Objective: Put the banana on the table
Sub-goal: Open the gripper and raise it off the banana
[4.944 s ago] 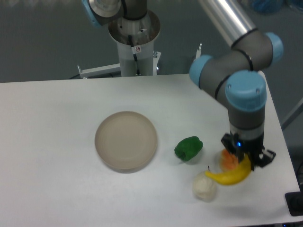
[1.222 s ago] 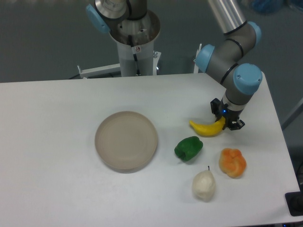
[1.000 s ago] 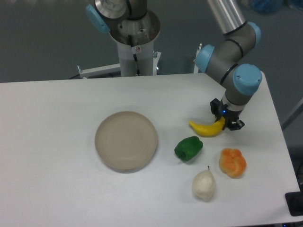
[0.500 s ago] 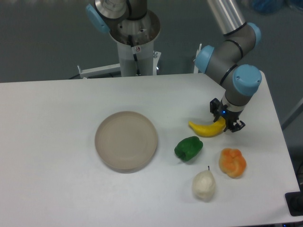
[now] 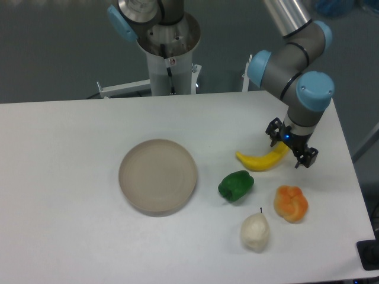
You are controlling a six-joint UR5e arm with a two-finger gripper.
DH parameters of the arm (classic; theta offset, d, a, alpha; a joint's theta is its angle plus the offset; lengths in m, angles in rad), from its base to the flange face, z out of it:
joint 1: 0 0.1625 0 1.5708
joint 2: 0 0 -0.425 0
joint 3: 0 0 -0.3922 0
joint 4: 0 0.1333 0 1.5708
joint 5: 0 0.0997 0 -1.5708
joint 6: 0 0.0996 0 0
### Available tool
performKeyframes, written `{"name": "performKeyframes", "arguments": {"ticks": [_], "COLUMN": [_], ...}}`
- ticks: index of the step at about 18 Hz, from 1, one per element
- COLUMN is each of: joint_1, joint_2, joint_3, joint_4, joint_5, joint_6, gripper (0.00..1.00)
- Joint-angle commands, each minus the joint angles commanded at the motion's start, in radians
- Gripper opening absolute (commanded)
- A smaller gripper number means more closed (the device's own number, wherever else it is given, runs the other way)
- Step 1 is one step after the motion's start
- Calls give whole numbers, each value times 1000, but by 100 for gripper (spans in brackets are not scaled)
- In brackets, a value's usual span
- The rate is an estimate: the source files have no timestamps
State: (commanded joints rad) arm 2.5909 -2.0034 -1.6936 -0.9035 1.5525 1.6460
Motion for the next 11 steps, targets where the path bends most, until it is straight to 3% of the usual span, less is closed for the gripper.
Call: {"name": "performKeyframes", "arguments": {"ticks": [11], "joint_1": [-61], "joint_2": [-21], "joint_3": [164], "joint_4": [-3], "joint_5": [12], "joint_6": [-103], "gripper": [100]}}
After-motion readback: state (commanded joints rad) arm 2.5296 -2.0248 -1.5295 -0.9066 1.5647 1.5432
